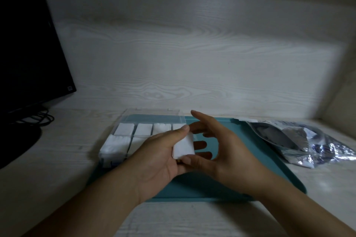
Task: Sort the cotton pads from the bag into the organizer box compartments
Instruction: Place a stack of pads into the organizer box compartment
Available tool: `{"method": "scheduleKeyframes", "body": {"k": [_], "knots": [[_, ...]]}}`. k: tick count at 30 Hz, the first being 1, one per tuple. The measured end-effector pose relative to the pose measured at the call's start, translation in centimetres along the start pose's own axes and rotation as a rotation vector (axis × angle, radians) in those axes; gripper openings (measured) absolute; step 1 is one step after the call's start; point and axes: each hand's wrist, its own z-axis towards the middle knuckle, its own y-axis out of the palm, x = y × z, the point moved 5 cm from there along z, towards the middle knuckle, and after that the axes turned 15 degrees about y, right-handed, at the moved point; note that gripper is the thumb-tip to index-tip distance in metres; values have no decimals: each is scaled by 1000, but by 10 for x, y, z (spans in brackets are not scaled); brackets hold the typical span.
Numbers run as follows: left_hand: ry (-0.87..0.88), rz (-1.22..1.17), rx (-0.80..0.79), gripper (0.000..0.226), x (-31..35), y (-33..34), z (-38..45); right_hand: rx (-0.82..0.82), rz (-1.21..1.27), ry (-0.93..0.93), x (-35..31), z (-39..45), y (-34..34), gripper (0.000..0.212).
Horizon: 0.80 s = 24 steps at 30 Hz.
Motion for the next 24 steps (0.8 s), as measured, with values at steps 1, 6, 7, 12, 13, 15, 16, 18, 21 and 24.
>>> {"method": "scheduleKeyframes", "body": {"k": [1,6,7,12,13,15,16,18,21,24], "knots": [[-3,-2,1,35,0,1,0,-4,3,2,0,0,0,90],[-70,-56,69,47,-4,-1,0,-10,-30,-9,0,0,0,90],[-81,-68,82,50,-4,-1,0,-25,-35,-6,0,0,1,90],[-57,-85,126,53,-6,-3,1,-6,-203,-83,3,1,5,95],[-52,-87,135,52,-6,-3,2,2,-227,-104,3,1,5,94],[-43,-84,159,50,-7,-5,2,26,-279,-137,2,0,7,93],[-39,-77,168,48,-7,-5,3,40,-302,-147,1,0,7,92],[-28,-56,175,46,-8,-5,3,60,-328,-162,1,0,8,90],[-21,-34,155,45,-10,-5,4,61,-333,-169,2,0,10,88],[-15,-35,98,43,-9,-5,4,49,-249,-120,2,0,5,88]]}}
